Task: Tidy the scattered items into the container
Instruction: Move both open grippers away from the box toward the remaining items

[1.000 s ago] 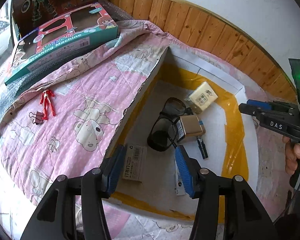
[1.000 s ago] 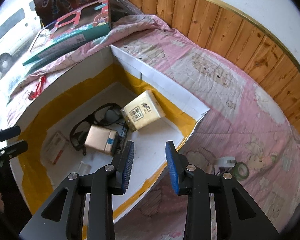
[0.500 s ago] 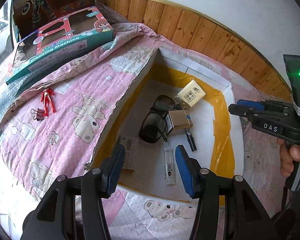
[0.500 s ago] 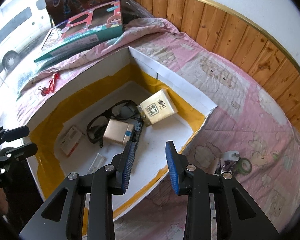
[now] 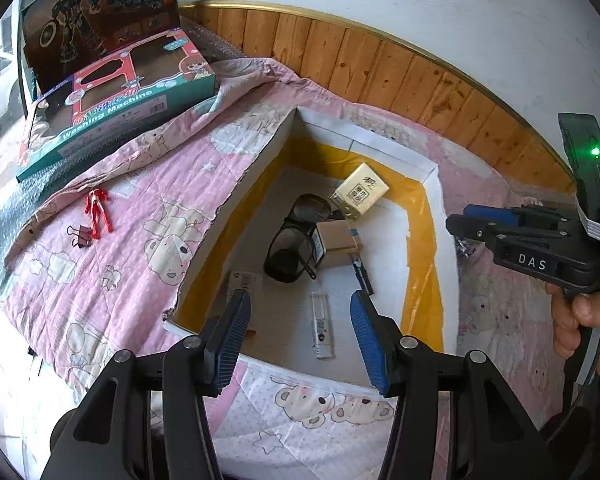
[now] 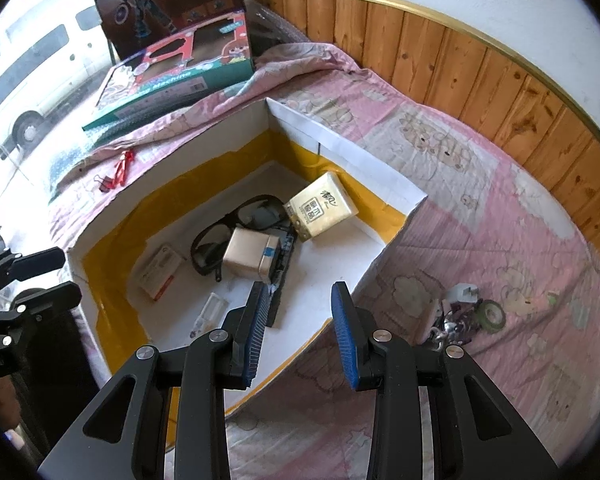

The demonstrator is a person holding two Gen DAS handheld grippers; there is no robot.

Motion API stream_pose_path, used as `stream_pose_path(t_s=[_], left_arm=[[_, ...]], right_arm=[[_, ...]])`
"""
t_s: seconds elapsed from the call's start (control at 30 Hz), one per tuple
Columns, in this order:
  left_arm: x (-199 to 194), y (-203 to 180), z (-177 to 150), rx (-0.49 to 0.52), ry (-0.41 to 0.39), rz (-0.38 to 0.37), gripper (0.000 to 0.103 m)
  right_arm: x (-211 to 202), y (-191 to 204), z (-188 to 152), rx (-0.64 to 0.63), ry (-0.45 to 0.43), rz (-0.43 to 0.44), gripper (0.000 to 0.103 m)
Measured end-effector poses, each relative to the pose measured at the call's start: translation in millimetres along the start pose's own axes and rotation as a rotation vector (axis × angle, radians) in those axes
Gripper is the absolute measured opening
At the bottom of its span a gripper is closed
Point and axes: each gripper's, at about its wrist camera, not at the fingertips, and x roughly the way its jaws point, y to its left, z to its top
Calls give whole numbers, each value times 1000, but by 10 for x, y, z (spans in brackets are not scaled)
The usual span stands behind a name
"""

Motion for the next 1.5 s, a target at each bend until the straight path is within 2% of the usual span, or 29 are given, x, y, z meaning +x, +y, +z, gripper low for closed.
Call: stream_pose_path(t_s=[0.23, 0.5, 0.67, 0.8, 1.0, 1.2, 1.37, 1.5], left_arm=[[-126, -140, 6, 31, -13, 7, 54], [-218, -296, -70, 67, -13, 15, 54], [-193, -499, -203, 107, 10, -29, 54], [-150, -779, -287, 155, 28, -57, 54], [1, -1257, -332, 225, 66, -102, 54], [224, -1700, -322, 268, 103, -155, 54], [486, -1942, -273, 283, 139, -185, 57], [758, -2062, -168, 271, 165, -187, 57]], right_arm=[[-114, -16, -130, 28, -16, 50, 35], [-233, 54, -382, 67, -39, 160, 35], [-312, 69, -663, 99, -58, 229, 36], [-357, -75, -914, 166, -74, 275, 36], [-377, -619, -1310, 344, -107, 306, 36], [-163, -1500, -1611, 650, -125, 372, 39], [96, -2029, -1663, 845, -155, 442, 46], [358, -2301, -1630, 953, -162, 473, 49]])
